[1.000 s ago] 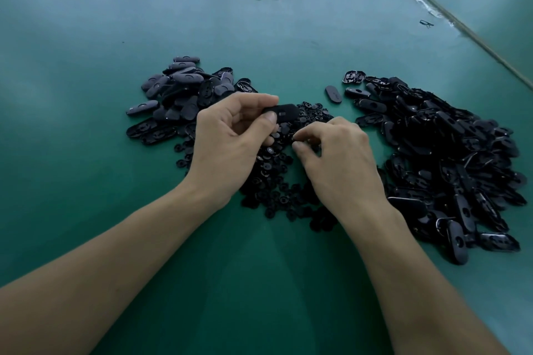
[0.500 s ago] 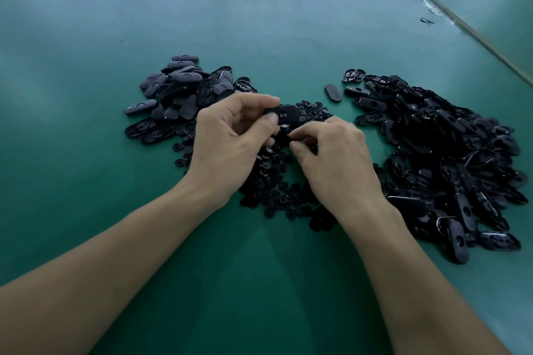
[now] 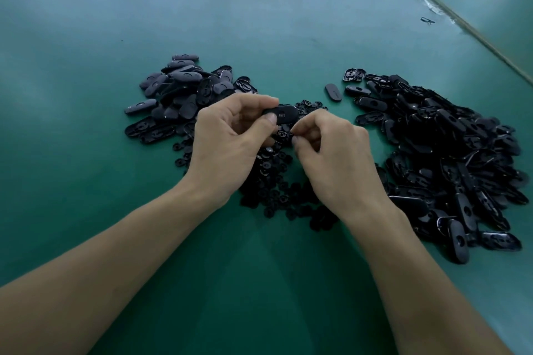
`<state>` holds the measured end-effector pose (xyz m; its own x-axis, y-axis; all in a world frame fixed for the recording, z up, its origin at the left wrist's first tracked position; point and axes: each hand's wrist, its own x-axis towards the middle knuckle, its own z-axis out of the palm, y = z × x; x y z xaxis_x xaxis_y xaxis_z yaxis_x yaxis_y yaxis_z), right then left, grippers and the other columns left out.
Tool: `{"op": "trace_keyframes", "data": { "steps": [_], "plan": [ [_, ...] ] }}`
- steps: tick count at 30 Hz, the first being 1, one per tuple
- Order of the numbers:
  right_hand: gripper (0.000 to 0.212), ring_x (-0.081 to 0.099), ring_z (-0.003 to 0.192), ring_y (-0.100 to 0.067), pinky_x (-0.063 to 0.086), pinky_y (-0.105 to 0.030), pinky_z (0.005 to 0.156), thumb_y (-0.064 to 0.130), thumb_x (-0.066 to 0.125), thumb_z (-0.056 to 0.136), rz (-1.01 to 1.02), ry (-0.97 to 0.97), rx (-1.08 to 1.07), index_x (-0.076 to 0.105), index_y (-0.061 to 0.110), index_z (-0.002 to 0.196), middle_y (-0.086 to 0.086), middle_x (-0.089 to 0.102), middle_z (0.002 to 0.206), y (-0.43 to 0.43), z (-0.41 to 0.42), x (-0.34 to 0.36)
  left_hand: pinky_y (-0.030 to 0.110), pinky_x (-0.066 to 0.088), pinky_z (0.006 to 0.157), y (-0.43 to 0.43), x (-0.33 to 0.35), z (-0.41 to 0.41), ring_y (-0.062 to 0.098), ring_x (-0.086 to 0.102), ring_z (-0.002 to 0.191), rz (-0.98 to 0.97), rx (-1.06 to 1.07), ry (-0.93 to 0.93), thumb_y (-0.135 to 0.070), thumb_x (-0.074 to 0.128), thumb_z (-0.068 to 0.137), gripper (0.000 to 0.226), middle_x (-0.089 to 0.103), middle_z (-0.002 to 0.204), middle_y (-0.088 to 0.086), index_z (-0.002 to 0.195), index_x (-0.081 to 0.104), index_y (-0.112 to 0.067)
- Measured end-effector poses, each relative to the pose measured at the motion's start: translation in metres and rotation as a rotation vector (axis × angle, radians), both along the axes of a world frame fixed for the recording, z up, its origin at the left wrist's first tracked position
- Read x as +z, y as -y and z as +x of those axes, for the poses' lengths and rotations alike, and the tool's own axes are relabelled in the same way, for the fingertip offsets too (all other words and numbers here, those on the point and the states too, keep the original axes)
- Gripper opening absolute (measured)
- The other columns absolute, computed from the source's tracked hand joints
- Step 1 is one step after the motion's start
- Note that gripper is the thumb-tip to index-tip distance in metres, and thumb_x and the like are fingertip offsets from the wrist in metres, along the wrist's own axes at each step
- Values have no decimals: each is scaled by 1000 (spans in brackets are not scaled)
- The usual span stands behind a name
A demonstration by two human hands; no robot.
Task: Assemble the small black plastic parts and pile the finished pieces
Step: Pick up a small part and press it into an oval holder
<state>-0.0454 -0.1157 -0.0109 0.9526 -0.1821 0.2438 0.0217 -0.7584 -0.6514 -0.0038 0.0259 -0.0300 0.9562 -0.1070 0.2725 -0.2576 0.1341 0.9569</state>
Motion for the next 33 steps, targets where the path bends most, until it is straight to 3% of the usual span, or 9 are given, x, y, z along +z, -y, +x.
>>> {"op": "trace_keyframes", "data": {
  "steps": [5,8,11,15,18,22,27,33],
  "plan": [
    [27,57,86,-5,43,-15,81,12,57,98,-32,15,38,71,20,120,7,68,97,2,-2,0,22,56,67,-1,0,0,11,69,74,6,-1,2,1,66,91,22,74,78,-6,95,73,-19],
    [22,57,81,2,38,-4,77,12,59,97,25,108,-13,75,21,109,9,70,93,5,-3,2,22,56,67,-1,0,0,11,69,75,6,-5,0,0,67,91,22,74,78,-6,95,73,-20],
    [16,59,66,2,43,-8,66,13,64,94,238,181,-31,73,26,94,15,67,75,9,-4,2,21,56,68,-2,-1,-1,12,70,74,16,-8,5,0,68,89,21,75,79,-5,96,74,-20],
    [16,71,72,-7,56,-22,72,10,74,89,498,205,24,70,26,89,7,74,77,8,-6,5,24,56,72,-3,-1,-2,13,72,75,58,-7,22,-9,71,84,19,77,82,-4,95,76,-24],
    [16,73,73,-11,53,-20,67,10,74,89,594,184,56,69,25,88,1,76,80,7,-6,6,30,59,75,-3,-2,-2,15,73,76,80,-6,37,-12,72,82,20,77,83,-3,95,76,-26],
    [16,72,81,-15,55,-28,72,14,70,92,558,135,36,66,29,87,6,72,84,9,-6,4,34,60,75,-2,-2,-2,17,73,77,89,-5,35,-13,72,81,19,77,82,-1,93,77,-27],
    [16,70,77,-7,55,-22,74,11,73,90,533,131,45,70,26,94,7,72,82,10,-8,3,28,59,73,-2,-2,-2,15,73,76,82,-11,30,-12,72,81,20,77,82,-3,92,76,-28],
    [23,71,80,-6,54,-18,76,8,76,87,385,179,92,74,31,88,11,75,84,7,-8,5,31,59,77,-2,-2,-3,17,75,81,134,-37,74,-10,73,82,22,78,88,-2,98,76,-24]
  ]
}}
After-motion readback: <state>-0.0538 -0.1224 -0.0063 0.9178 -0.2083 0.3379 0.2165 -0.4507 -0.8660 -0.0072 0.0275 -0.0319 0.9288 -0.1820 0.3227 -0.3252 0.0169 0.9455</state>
